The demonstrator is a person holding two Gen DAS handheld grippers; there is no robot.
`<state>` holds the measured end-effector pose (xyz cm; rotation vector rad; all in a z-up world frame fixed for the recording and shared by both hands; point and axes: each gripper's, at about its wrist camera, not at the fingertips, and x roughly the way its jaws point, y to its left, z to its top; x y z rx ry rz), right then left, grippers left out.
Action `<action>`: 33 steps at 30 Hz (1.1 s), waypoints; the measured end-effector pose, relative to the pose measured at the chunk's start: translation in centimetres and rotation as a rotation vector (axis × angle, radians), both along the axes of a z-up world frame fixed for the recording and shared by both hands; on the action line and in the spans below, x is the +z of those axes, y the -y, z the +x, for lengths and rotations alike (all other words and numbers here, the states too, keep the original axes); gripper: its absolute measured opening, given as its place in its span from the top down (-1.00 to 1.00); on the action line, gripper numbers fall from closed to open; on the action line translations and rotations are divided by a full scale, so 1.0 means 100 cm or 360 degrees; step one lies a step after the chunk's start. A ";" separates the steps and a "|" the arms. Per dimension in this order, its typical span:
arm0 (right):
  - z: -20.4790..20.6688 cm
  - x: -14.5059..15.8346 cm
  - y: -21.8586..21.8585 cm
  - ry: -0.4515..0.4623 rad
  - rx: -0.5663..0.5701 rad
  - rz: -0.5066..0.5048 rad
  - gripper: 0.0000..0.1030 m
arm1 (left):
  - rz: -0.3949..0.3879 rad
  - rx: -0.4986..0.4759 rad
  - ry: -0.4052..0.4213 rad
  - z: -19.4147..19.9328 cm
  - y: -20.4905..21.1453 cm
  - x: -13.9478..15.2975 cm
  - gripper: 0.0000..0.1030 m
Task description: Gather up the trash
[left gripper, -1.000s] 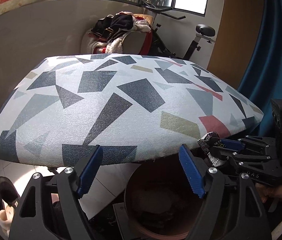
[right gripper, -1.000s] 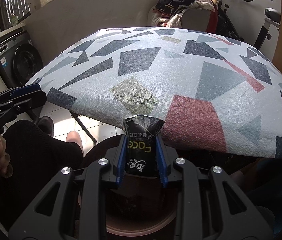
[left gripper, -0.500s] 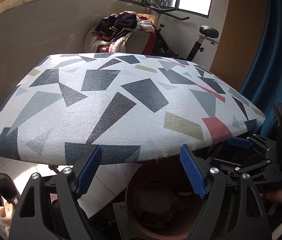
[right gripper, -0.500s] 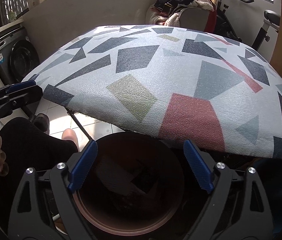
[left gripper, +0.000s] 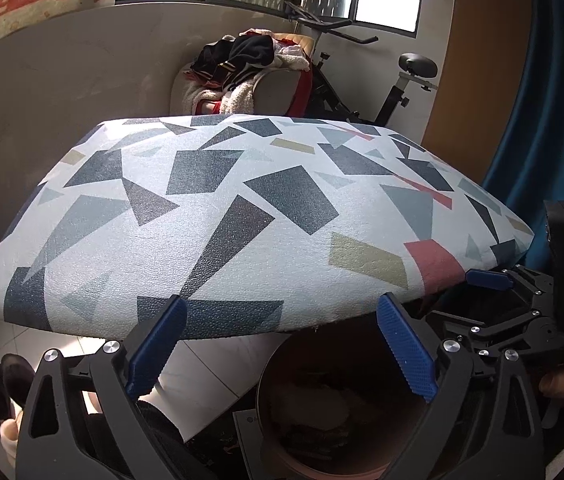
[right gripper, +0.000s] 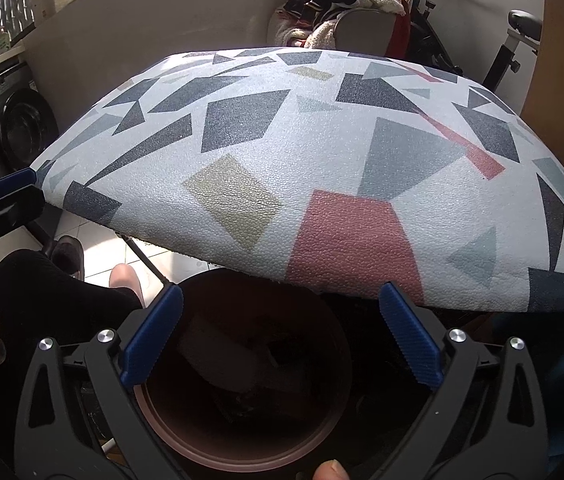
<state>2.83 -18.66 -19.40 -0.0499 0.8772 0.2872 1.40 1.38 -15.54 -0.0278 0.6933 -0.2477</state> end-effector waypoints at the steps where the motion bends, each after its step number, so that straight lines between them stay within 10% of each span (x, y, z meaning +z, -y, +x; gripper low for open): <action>1: 0.001 0.005 0.002 0.0006 -0.0016 0.0005 -0.88 | 0.0004 0.0008 0.0016 0.000 0.000 0.005 -0.88; 19: 0.019 0.169 0.016 0.0392 -0.0129 0.0005 -0.88 | 0.0198 0.0106 0.0508 -0.003 0.010 0.148 -0.88; 33: 0.008 0.192 0.011 0.0461 -0.0105 0.0028 -0.88 | 0.0199 0.0125 0.0473 -0.010 0.011 0.169 -0.88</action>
